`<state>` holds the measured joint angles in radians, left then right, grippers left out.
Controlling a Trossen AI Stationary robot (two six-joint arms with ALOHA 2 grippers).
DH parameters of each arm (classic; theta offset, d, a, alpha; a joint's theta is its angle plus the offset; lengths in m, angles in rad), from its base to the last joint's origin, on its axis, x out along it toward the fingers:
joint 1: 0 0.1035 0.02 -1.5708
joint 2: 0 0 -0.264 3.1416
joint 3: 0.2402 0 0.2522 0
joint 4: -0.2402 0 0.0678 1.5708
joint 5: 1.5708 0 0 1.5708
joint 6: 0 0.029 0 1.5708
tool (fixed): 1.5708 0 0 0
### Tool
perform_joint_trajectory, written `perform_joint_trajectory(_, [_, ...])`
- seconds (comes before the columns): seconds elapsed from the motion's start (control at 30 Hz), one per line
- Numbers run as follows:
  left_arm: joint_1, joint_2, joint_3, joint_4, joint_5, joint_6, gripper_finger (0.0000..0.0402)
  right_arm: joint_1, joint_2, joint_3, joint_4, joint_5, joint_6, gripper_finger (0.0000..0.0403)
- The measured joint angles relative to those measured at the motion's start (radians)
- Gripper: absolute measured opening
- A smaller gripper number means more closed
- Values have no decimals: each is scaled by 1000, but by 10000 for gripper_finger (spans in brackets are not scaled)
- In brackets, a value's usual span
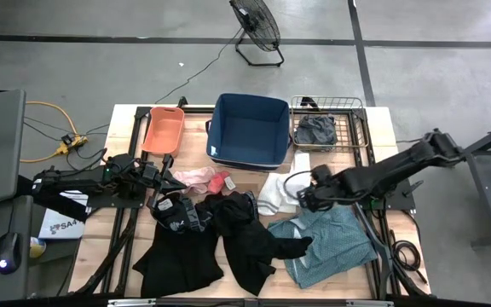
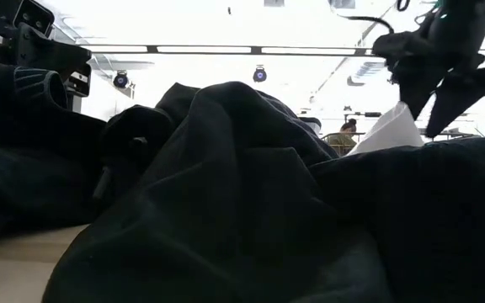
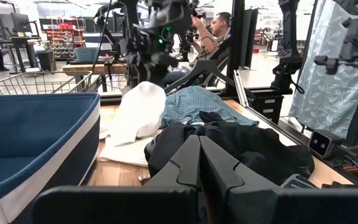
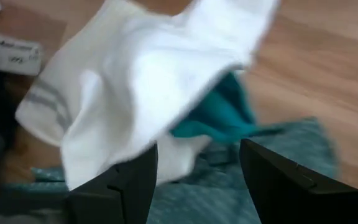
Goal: Pick & Place Cloths
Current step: Put the blue sock into the orange bin
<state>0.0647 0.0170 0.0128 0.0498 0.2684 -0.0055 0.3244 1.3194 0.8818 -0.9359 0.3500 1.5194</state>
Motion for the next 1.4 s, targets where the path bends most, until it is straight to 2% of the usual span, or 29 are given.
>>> perform_joint_trajectory(0.33, [0, 0, 0, 0, 0, 0, 1, -47, 184, 0, 386, -18, -254, 217])
perform_joint_trajectory(0.6, [0, 0, 0, 0, 0, 0, 1, -70, 154, 0, 588, -17, -430, 217])
perform_joint_trajectory(0.77, [0, 0, 0, 0, 0, 0, 1, -69, 78, 0, 561, -9, -442, 217])
perform_joint_trajectory(0.9, [0, 0, 0, 0, 0, 0, 1, -57, 31, 0, 410, 33, -376, 217])
perform_joint_trajectory(1.0, [0, 0, 0, 0, 0, 0, 1, -44, 28, -1, 299, 3, -349, 217])
perform_joint_trajectory(1.13, [0, 0, 0, 0, 0, 0, 1, -13, 56, -1, 282, -41, -481, 217])
perform_joint_trajectory(1.4, [0, 0, 0, 0, 0, 0, 1, 31, 98, -1, 278, 16, -844, 217])
